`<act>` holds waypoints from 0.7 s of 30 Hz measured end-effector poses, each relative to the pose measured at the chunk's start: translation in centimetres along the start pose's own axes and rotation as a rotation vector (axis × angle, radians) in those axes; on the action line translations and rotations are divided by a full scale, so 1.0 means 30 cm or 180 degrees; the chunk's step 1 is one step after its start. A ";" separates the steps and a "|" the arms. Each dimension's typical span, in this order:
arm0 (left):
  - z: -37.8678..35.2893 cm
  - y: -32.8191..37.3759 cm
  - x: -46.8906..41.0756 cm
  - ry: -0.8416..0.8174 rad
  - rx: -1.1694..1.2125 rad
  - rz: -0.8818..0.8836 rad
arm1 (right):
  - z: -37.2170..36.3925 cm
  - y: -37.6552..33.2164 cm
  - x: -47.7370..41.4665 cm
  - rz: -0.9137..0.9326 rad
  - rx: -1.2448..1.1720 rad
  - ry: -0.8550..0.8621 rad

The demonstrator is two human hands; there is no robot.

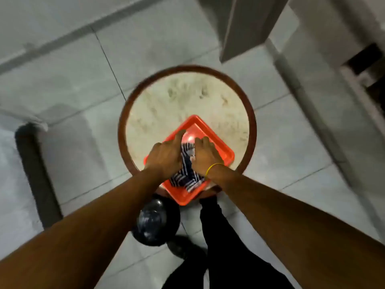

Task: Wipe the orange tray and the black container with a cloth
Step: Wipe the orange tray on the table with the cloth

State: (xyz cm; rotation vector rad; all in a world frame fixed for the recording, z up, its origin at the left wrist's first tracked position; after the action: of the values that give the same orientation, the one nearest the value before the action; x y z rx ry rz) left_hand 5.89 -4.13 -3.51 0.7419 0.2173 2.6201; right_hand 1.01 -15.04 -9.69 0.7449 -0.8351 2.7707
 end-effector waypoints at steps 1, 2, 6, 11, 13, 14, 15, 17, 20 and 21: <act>-0.074 -0.006 -0.033 -0.0160 0.0002 0.0003 | -0.056 0.036 -0.022 -0.0119 0.0019 -0.0054; -0.141 -0.014 -0.062 -0.0262 0.0106 0.0018 | -0.100 0.076 -0.044 -0.0261 -0.0036 0.0011; -0.378 -0.115 -0.121 -0.0532 0.0115 0.0293 | -0.253 0.152 -0.071 -0.0428 -0.0140 0.0120; -0.473 -0.183 -0.171 -0.0465 -0.0090 0.0267 | -0.313 0.165 -0.132 -0.0377 -0.0245 0.0266; -0.476 -0.183 -0.181 -0.0404 -0.0097 0.0216 | -0.329 0.172 -0.135 -0.0385 -0.0371 0.0151; -0.472 -0.183 -0.185 -0.0367 -0.0060 0.0233 | -0.336 0.181 -0.135 -0.0417 -0.0442 0.0089; -0.464 -0.187 -0.187 -0.0331 0.0014 0.0246 | -0.342 0.188 -0.134 -0.0456 -0.0532 0.0041; -0.434 -0.191 -0.173 -0.0203 0.0295 0.0338 | -0.318 0.186 -0.122 -0.0432 -0.0617 0.0184; -0.398 -0.226 -0.105 0.0091 0.1050 0.0902 | -0.238 0.129 -0.093 0.0174 -0.0097 0.0738; -0.399 -0.237 -0.076 0.0153 0.1168 0.1084 | -0.238 0.094 -0.082 0.0472 0.0057 0.0739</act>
State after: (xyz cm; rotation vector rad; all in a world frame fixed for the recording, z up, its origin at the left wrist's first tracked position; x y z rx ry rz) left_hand 3.72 0.90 -16.51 0.9028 0.6516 2.9619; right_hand -0.63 -13.44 -17.41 0.3661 -0.8508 2.9233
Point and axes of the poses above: each hand's wrist, its own x-axis away from the middle knuckle, its own z-axis out of the back of the hand, y = z × x, the point moved 8 cm from there along -x, towards the middle knuckle, and after that the axes turned 6 degrees about z, right-handed, at the moved point
